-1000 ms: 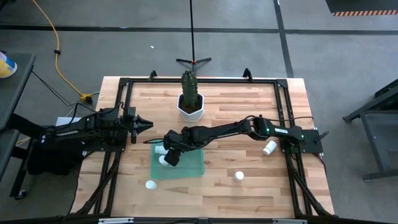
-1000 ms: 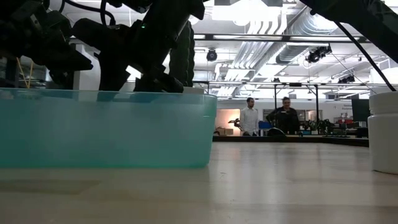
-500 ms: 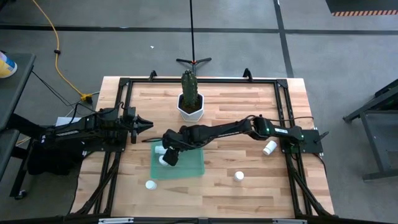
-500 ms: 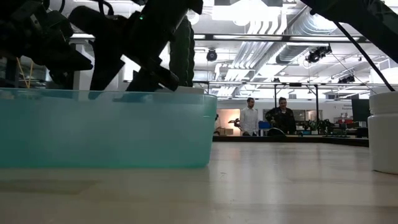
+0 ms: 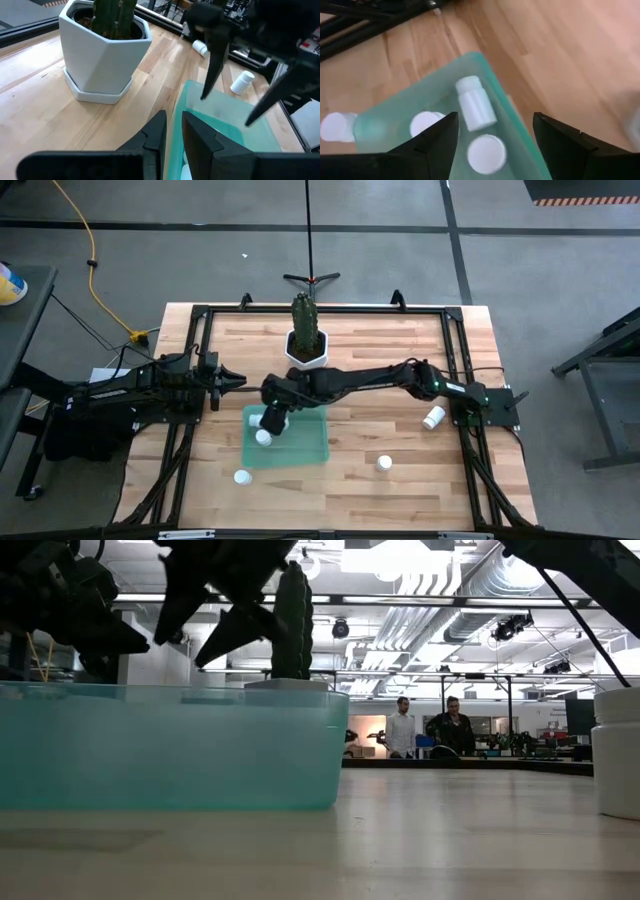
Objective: Pick and place pill bottles into a basket
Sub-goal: Put the white pill bottle into the green bin
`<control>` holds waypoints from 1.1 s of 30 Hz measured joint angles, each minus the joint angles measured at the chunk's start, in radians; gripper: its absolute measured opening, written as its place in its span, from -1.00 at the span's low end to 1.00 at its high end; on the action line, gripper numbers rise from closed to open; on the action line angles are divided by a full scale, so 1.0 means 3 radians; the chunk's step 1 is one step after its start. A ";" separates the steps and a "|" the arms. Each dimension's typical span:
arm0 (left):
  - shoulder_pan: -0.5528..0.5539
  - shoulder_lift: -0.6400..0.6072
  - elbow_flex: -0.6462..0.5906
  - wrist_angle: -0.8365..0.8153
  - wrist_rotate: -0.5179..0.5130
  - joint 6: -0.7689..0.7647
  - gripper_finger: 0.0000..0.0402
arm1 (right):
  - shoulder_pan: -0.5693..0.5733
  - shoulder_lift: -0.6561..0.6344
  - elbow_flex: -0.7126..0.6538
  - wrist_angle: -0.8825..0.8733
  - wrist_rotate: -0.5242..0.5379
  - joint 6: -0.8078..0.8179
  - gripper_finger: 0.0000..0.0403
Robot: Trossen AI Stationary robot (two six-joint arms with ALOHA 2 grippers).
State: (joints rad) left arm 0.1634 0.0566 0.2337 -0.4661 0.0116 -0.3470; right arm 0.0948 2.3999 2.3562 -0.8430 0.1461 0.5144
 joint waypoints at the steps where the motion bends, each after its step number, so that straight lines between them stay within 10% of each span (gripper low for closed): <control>1: 0.0000 0.0000 0.0000 0.0001 0.0000 0.0000 -0.52 | -0.0001 -0.0018 0.0000 -0.0046 0.0032 -0.0006 0.22; 33: -0.0001 0.0000 0.0000 0.0000 0.0000 0.0003 -0.52 | 0.0178 -0.1395 -0.0011 -0.2424 0.0561 -0.0055 0.22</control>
State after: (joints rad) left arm 0.1632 0.0566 0.2337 -0.4660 0.0116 -0.3462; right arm 0.1482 1.9813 2.3528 -1.5702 0.3145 0.4978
